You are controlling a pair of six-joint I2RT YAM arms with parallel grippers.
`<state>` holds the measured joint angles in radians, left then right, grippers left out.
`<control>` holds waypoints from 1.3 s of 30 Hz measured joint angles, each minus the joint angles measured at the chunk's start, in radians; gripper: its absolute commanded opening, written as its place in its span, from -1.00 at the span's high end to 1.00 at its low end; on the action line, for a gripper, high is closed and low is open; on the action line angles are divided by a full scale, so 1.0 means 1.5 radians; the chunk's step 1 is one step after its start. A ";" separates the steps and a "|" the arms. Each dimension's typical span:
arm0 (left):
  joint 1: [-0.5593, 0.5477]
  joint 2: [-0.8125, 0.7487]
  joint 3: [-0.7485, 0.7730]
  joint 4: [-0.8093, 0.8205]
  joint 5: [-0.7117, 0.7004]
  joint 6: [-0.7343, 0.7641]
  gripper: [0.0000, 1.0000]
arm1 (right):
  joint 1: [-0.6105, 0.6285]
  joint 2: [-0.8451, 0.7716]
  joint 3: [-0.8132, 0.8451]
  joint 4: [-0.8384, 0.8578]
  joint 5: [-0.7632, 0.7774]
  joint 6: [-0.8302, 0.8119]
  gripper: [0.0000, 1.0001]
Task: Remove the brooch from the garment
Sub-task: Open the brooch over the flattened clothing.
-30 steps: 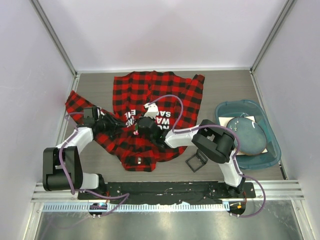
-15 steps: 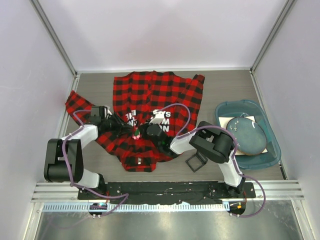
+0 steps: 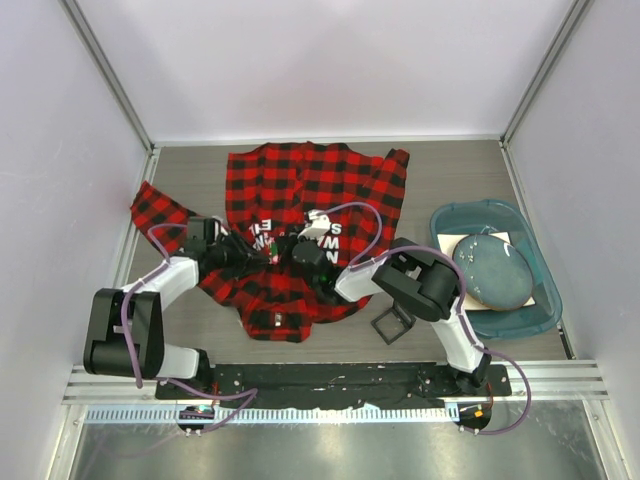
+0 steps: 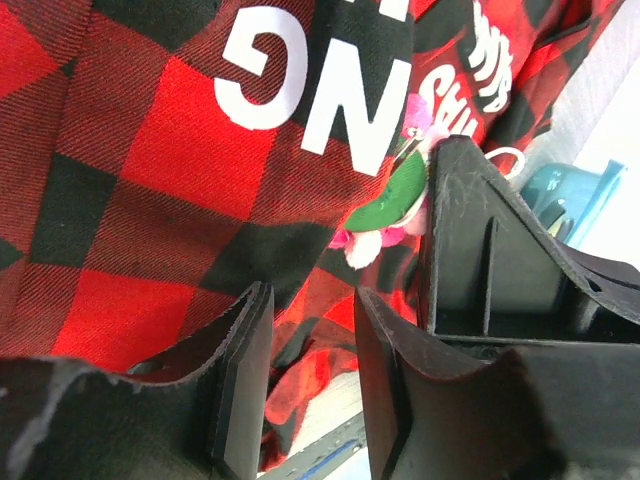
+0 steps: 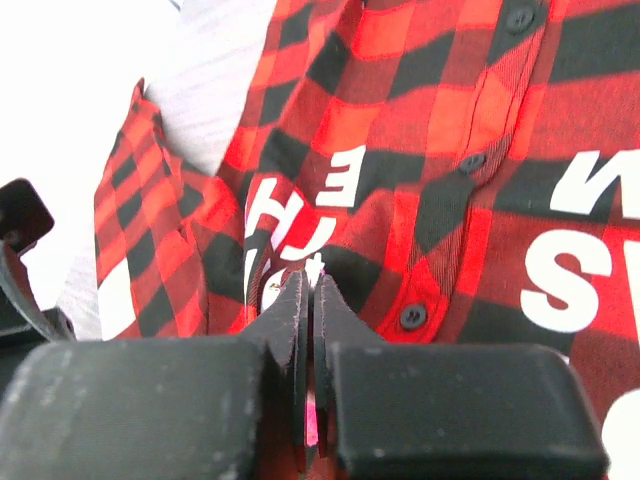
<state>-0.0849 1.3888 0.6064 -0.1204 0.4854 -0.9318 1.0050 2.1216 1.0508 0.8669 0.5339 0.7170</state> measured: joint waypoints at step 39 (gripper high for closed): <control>-0.033 0.149 0.041 0.105 -0.051 -0.020 0.49 | -0.125 -0.013 -0.106 0.050 -0.315 0.125 -0.09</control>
<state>-0.1349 1.6115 0.6674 0.0368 0.4095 -0.9623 0.8181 2.1025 0.8925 0.9413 0.0620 0.9047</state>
